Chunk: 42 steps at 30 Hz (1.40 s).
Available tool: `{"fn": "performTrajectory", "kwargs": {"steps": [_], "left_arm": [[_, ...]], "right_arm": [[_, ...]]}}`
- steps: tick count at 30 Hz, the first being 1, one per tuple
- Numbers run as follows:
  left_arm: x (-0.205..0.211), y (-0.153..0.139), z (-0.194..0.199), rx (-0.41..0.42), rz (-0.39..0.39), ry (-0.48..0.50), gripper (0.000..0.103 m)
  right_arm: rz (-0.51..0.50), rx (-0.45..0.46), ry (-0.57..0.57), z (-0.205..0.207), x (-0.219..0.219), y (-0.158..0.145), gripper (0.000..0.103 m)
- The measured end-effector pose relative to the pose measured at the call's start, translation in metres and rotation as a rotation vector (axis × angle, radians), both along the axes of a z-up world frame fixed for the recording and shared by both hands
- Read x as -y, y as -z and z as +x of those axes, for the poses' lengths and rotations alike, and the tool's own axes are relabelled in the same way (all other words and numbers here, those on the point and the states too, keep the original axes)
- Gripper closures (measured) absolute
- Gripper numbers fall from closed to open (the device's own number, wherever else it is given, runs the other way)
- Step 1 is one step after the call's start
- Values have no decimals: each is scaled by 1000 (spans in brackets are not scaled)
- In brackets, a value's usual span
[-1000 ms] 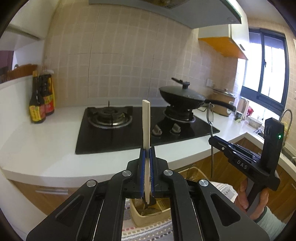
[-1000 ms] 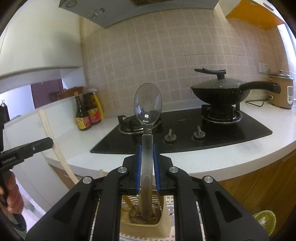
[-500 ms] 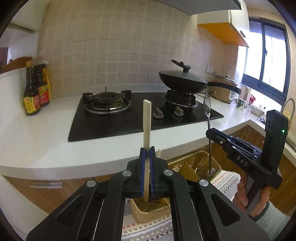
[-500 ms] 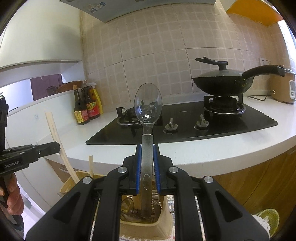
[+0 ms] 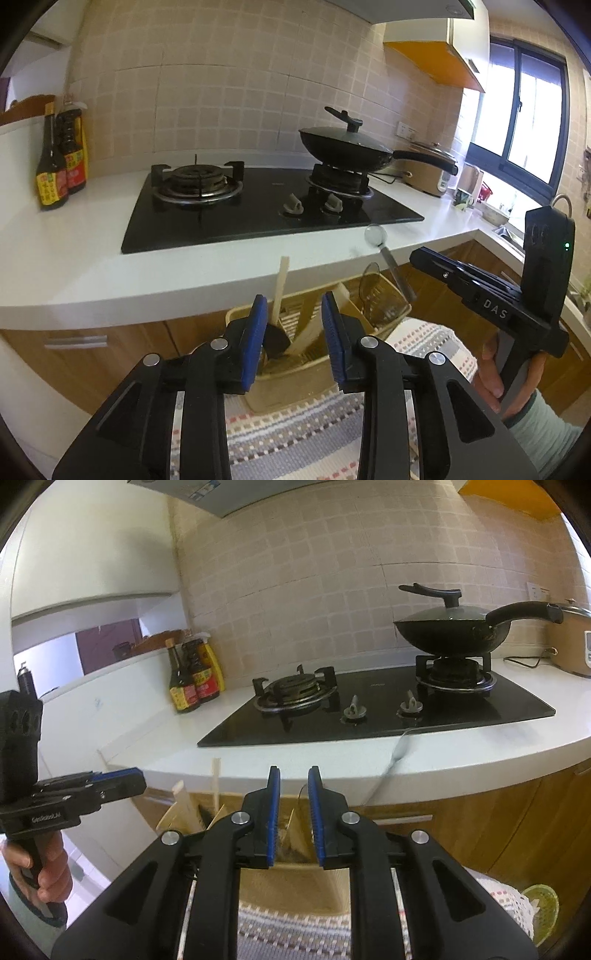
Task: Organize utensils
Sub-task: 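Lower both utensils into the basket and open both tools, then grasp a wooden chopstick with the left tool while the right tool grasps another chopstick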
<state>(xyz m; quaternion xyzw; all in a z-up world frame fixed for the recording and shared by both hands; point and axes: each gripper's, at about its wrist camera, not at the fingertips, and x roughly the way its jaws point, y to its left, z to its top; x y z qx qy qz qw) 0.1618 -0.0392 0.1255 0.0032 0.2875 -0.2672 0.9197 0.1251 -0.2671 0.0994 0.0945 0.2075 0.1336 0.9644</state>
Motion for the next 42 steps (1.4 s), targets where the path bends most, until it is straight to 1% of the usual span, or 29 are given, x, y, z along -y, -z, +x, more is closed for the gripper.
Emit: {"fn": "performTrajectory", "kwargs": {"steps": [2, 5, 8, 9, 10, 11, 12, 13, 14, 15, 16, 17, 18, 20, 21, 23, 26, 28, 32, 33, 35, 36, 39, 41, 42], "left_arm": [[0, 2, -2, -16, -3, 6, 73], [-2, 6, -7, -27, -2, 4, 73], [-7, 8, -11, -34, -14, 3, 71], [-8, 8, -12, -34, -17, 2, 67], [-9, 7, -13, -34, -23, 4, 61], [-11, 6, -16, -34, -38, 15, 57], [-12, 6, -18, -35, -48, 26, 52], [-12, 5, -20, -36, -54, 31, 51], [-12, 5, -22, -34, -51, 29, 51], [-12, 6, -24, -33, -43, 26, 51], [-11, 7, -27, -36, -40, 26, 51], [-11, 8, -28, -40, -39, 27, 50], [-12, 9, -31, -49, -40, 28, 50], [-13, 11, -35, -63, -45, 34, 49], [-13, 12, -39, -72, -47, 41, 49], [-15, 16, -49, -91, -47, 53, 47], [-16, 29, -68, -131, -23, 65, 47], [-17, 41, -79, -164, -11, 68, 47], [-22, 72, -97, -257, 1, 66, 47], [-24, 83, -102, -293, 10, 66, 47], [-25, 98, -108, -338, 37, 61, 49], [-25, 108, -111, -365, 60, 63, 50], [-23, 129, -116, -430, 111, 79, 56], [-21, 138, -118, -459, 139, 89, 57], [-20, 145, -120, -481, 157, 99, 58]], "right_arm": [[-11, -23, -2, -4, 0, 1, 89], [12, -51, -22, -15, 9, 3, 89], [48, -64, -19, -35, 29, 1, 89], [66, -78, -27, -43, 39, 1, 89], [76, -91, -20, -49, 47, 1, 89], [79, -101, -7, -53, 53, 1, 89], [83, -115, 2, -58, 61, 2, 87], [85, -136, 10, -63, 69, 4, 78], [79, -153, 25, -65, 73, 6, 72], [65, -170, 49, -69, 80, 10, 57], [56, -177, 65, -73, 86, 13, 51], [50, -187, 76, -76, 89, 15, 51], [44, -216, 94, -78, 95, 20, 51], [70, -247, 104, -83, 103, 26, 51], [83, -278, 103, -86, 105, 31, 51], [65, -339, 94, -90, 100, 38, 51], [39, -465, 39, -95, 75, 62, 51], [15, -540, 25, -99, 58, 79, 51], [-49, -633, 3, -106, 25, 106, 52], [-63, -652, 2, -108, 18, 113, 52], [-74, -693, -26, -109, 5, 125, 58], [-85, -708, -30, -108, 1, 128, 66], [-112, -750, -46, -107, -11, 136, 70], [-138, -776, -41, -106, -17, 141, 72], [-150, -784, -40, -104, -21, 140, 75]]}}
